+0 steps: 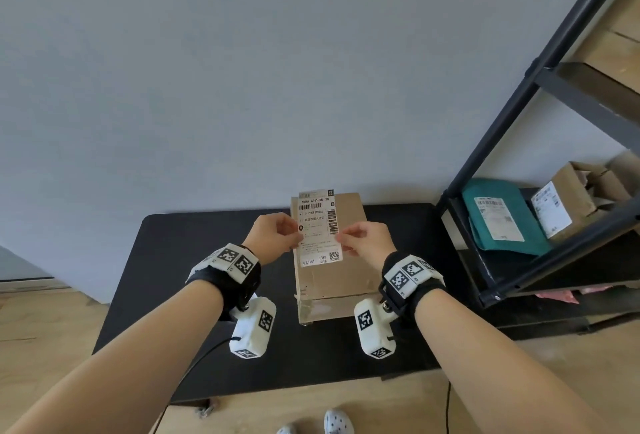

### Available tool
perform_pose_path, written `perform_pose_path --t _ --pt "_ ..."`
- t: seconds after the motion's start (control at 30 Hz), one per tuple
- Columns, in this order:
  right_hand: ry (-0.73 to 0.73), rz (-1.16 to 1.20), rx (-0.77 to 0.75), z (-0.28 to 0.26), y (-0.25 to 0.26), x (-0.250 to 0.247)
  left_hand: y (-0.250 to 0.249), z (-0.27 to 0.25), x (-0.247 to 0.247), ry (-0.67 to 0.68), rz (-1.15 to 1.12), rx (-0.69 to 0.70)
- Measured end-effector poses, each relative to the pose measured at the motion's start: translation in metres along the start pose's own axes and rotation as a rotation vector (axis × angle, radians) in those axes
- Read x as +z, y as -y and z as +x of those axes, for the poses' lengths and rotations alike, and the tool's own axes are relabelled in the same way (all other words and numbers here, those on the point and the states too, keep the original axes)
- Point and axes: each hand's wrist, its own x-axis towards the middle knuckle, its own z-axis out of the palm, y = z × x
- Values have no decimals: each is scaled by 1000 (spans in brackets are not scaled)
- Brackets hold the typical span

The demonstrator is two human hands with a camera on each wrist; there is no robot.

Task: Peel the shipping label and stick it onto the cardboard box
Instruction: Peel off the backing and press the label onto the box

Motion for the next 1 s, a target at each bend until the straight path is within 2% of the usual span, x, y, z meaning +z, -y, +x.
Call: perform_pose_path --t 0.17,0.43,0.6,1.0 --pt "-17 -28 40 10 -20 -10 6 9 25 -3 45 -68" --pt "-26 -159 23 23 -39 -17 9 17 54 -133 95 -169" --pt "-57 -222 -5 24 -41 -14 13 17 61 -208 139 -169" --pt "-79 -294 -10 20 -41 -13 7 20 73 -230 196 -195"
